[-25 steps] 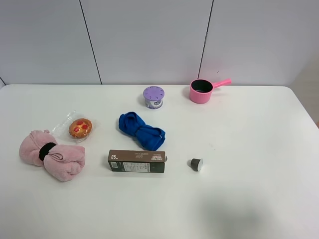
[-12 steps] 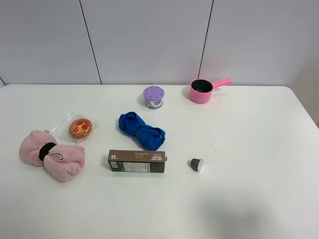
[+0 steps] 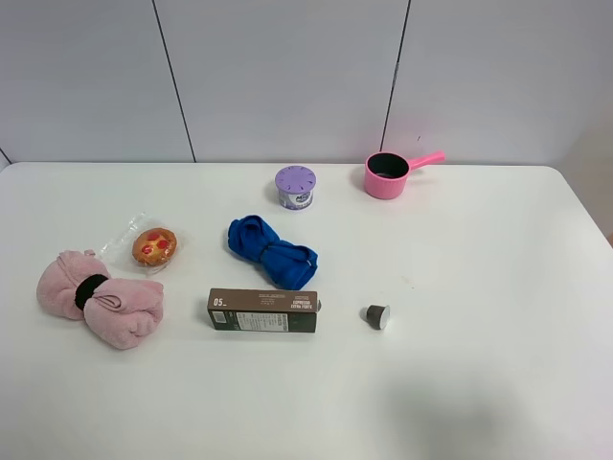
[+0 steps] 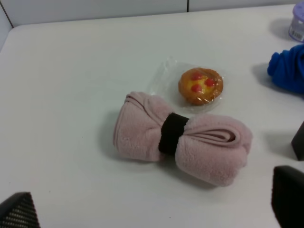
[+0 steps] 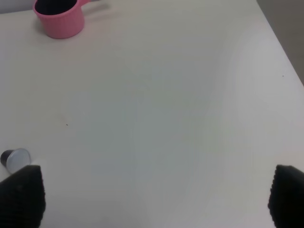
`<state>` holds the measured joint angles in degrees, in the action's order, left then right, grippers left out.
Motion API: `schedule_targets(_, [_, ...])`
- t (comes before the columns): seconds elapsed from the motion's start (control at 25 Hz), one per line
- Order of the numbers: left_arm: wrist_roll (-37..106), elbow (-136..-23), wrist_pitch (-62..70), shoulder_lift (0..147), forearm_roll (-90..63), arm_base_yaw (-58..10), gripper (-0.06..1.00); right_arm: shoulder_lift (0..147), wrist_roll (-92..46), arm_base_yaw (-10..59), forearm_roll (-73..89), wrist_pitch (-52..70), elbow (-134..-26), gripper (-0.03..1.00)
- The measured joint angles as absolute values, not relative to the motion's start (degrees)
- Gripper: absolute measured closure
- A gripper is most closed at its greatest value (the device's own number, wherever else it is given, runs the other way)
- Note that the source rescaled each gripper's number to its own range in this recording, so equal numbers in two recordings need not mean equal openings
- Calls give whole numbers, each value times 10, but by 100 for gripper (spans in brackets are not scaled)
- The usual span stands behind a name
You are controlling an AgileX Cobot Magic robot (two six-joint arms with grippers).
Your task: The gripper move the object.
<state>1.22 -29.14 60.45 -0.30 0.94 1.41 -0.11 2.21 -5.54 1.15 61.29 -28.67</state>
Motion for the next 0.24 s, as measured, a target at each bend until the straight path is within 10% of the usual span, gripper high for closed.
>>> schedule_targets(0.24, [12,-291,604,-3,9,14,-6,-1,22,-55,12,613,-287,-1])
